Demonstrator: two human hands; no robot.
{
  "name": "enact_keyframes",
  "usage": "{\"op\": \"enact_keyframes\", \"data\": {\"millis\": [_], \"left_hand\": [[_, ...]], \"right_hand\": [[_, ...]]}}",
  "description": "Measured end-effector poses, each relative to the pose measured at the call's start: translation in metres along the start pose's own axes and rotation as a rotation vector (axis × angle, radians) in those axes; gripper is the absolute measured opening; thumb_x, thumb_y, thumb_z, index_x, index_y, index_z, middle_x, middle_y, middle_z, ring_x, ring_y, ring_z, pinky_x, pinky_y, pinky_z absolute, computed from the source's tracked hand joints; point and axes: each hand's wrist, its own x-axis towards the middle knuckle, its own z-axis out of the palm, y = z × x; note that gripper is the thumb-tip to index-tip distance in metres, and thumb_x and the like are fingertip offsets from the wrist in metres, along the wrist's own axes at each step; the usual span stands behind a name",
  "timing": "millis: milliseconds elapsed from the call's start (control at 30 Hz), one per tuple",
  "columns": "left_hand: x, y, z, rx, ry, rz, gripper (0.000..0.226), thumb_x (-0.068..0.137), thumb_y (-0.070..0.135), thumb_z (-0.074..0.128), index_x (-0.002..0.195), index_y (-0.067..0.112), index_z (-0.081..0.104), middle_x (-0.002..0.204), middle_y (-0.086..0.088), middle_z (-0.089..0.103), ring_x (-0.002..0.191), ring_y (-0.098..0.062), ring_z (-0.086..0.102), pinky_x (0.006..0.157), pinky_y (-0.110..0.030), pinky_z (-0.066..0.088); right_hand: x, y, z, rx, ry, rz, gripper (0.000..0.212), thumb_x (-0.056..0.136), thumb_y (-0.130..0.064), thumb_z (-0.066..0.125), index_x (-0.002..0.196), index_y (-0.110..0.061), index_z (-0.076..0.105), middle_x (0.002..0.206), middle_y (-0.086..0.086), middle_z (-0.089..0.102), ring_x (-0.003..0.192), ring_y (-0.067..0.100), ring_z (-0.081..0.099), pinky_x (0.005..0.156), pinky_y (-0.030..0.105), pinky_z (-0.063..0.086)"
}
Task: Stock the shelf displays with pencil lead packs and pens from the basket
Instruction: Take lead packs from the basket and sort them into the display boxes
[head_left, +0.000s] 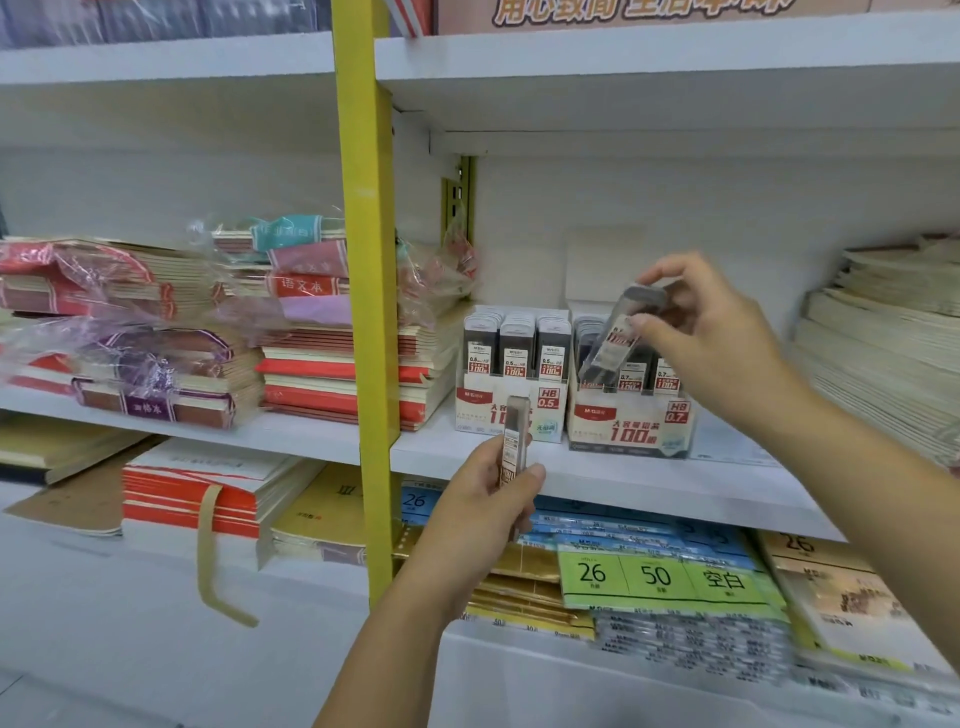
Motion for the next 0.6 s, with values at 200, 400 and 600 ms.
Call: {"op": "enact_keyframes", "data": {"millis": [200,400,600], "left_hand": [[0.001,0.0,-0.002,-0.056,0.046,0.071,0.027,0.092,0.026,0.072,0.111,0.042,0.062,0.078,0.005,0.073,0.065,-0.009,0.067,0.061,-0.023,0.057],[-0.001,0.003,-0.004,-0.028,0.068,0.073,0.04,0.087,0.027,0.078,0.113,0.049,0.057,0.071,0.005,0.07,0.057,-0.009,0.064,0.057,-0.024,0.057],[-0.008,0.009,0.001,0.061,0.066,0.094,0.042,0.087,0.027,0.078,0.115,0.05,0.056,0.072,0.008,0.069,0.057,-0.006,0.061,0.056,-0.021,0.053]], "right_hand": [[0.013,0.017,0.022,-0.265,-0.157,0.009,0.018,0.09,-0.028,0.065,0.095,-0.045,0.06,0.092,-0.017,0.049,0.087,0.009,0.056,0.065,0.017,0.04],[0.007,0.024,0.036,-0.646,-0.03,-0.096,0.037,0.089,-0.032,0.066,0.126,-0.029,0.063,0.097,-0.006,0.037,0.092,0.012,0.036,0.07,0.028,0.034],[-0.047,0.001,0.041,0.06,-0.152,0.077,0.029,0.094,-0.036,0.055,0.123,-0.036,0.061,0.102,-0.011,0.062,0.09,0.006,0.058,0.076,0.023,0.05]]}}
